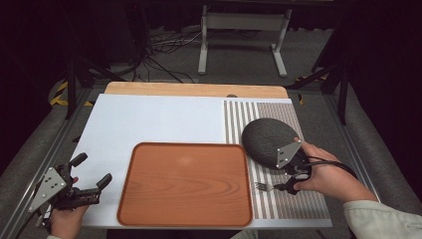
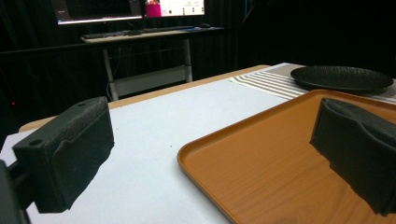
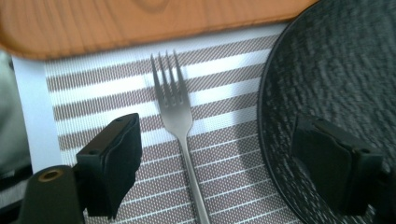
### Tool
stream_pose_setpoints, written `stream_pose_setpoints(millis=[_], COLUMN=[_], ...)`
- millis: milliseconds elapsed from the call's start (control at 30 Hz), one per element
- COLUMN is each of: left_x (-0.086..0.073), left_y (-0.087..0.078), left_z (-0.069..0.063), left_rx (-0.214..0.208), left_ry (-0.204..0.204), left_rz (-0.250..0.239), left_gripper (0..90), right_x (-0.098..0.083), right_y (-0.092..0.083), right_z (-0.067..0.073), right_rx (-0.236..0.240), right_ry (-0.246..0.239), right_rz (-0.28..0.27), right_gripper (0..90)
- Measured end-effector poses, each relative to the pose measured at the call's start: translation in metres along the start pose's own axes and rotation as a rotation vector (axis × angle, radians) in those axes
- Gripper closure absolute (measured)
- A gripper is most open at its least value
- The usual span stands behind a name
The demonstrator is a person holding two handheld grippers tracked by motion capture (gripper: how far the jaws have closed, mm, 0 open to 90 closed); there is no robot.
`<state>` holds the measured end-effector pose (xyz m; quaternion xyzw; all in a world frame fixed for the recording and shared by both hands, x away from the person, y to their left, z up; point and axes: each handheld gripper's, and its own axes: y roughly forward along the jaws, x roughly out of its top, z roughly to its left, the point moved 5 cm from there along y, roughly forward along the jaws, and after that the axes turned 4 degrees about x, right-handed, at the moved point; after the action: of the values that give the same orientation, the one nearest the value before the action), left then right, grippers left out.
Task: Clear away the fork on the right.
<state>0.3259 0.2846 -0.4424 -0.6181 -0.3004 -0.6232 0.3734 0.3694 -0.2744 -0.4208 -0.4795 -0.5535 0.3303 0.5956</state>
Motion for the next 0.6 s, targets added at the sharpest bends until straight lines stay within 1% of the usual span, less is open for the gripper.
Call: stream_pose_setpoints(millis=[33, 67, 100, 133, 233, 300, 367, 400, 433, 467, 500, 600], left_x=[0.000, 0.000, 0.000, 0.000, 0.000, 0.000, 0.000, 0.000, 0.000, 0.000, 0.000, 0.000], left_y=[0.000, 0.000, 0.000, 0.000, 0.000, 0.000, 0.000, 0.000, 0.000, 0.000, 0.000, 0.000], left_z=[0.000, 0.000, 0.000, 0.000, 0.000, 0.000, 0.000, 0.000, 0.000, 0.000, 0.000, 0.000], left_rx=[0.000, 0.000, 0.000, 0.000, 0.000, 0.001, 0.001, 0.001, 0.000, -0.001, 0.000, 0.000], left_ry=[0.000, -0.001, -0.001, -0.001, -0.001, -0.001, -0.002, -0.002, -0.003, -0.003, -0.004, -0.005], left_rz=[0.000, 0.000, 0.000, 0.000, 0.000, 0.000, 0.000, 0.000, 0.000, 0.000, 0.000, 0.000], left_gripper=[0.2, 0.2, 0.2, 0.2, 0.2, 0.2, 0.2, 0.2, 0.2, 0.2, 0.2, 0.2], right_x=[0.000, -0.001, -0.002, -0.003, -0.003, -0.005, -0.007, -0.008, -0.009, -0.010, -0.011, -0.013], right_y=[0.002, 0.003, 0.006, 0.007, 0.011, 0.014, 0.016, 0.017, 0.018, 0.019, 0.019, 0.022], right_z=[0.000, 0.001, 0.000, 0.000, 0.000, 0.000, 0.001, 0.001, 0.002, 0.002, 0.003, 0.003], right_rx=[0.007, 0.012, 0.014, 0.021, 0.040, 0.058, 0.063, 0.070, 0.074, 0.079, 0.086, 0.096], right_ry=[-0.008, 0.001, -0.017, -0.025, -0.059, -0.064, -0.066, -0.082, -0.069, -0.072, -0.064, -0.074], right_rz=[0.007, 0.023, 0.037, 0.048, 0.064, 0.093, 0.122, 0.127, 0.146, 0.161, 0.178, 0.205], right_gripper=[18.5, 19.0, 19.4, 20.0, 23.4, 25.6, 28.3, 29.5, 31.2, 32.9, 34.3, 39.6])
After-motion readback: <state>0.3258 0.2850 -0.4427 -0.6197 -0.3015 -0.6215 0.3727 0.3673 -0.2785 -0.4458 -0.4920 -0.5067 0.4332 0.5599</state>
